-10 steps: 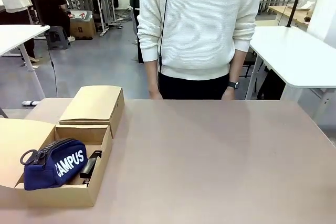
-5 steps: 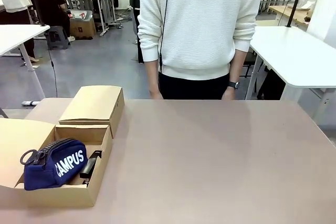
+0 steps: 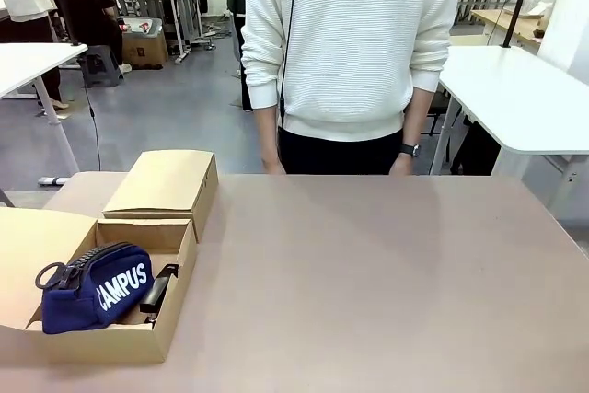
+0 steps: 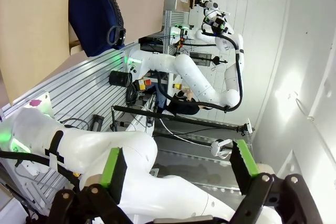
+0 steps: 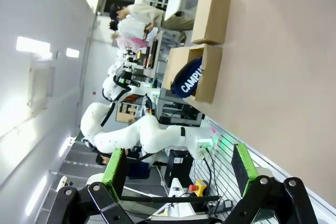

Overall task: Place items inside the box.
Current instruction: Close the lid of the Mailer Box closest to the robot.

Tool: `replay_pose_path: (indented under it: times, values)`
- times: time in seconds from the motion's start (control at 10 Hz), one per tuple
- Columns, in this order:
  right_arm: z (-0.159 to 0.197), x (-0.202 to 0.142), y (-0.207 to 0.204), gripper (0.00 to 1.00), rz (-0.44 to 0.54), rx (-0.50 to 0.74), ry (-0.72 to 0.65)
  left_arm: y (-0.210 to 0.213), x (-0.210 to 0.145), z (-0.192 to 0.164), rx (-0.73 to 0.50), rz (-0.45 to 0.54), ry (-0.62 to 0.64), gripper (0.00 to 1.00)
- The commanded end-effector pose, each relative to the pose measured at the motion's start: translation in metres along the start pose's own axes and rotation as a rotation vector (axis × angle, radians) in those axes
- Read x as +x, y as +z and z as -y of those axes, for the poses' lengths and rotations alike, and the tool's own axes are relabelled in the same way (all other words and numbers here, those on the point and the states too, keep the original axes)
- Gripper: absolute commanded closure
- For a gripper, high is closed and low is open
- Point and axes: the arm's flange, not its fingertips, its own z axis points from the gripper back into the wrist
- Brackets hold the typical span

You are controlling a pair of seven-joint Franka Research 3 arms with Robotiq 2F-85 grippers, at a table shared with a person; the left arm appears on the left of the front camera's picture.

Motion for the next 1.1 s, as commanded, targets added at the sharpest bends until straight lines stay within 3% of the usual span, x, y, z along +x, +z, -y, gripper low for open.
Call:
replay_pose_path:
  times: [0.0,0.4,0.5,0.6,0.8,0.9,1.0]
  values:
    - [-0.002,0.001,0.001,0.00,0.005,0.021,0.016,0.000,-0.001,0.000,0.012,-0.005,0.008,0.00]
    - [-0.002,0.001,0.001,0.00,0.005,0.021,0.016,-0.009,0.011,0.006,-0.039,0.014,-0.003,0.00]
    - [-0.002,0.001,0.001,0.00,0.005,0.021,0.016,-0.016,0.018,0.002,-0.185,0.079,-0.235,0.00]
    - [-0.002,0.001,0.001,0.00,0.005,0.021,0.016,-0.015,0.026,0.002,-0.291,0.135,-0.369,0.00]
    - [-0.002,0.001,0.001,0.00,0.005,0.021,0.016,-0.003,0.046,0.010,-0.555,0.260,-0.343,0.00]
    - [-0.002,0.001,0.001,0.00,0.005,0.021,0.016,-0.008,0.056,0.023,-0.464,0.243,-0.302,0.00]
    - [-0.002,0.001,0.001,0.00,0.005,0.021,0.016,-0.009,0.032,0.012,-0.427,0.260,-0.299,0.00]
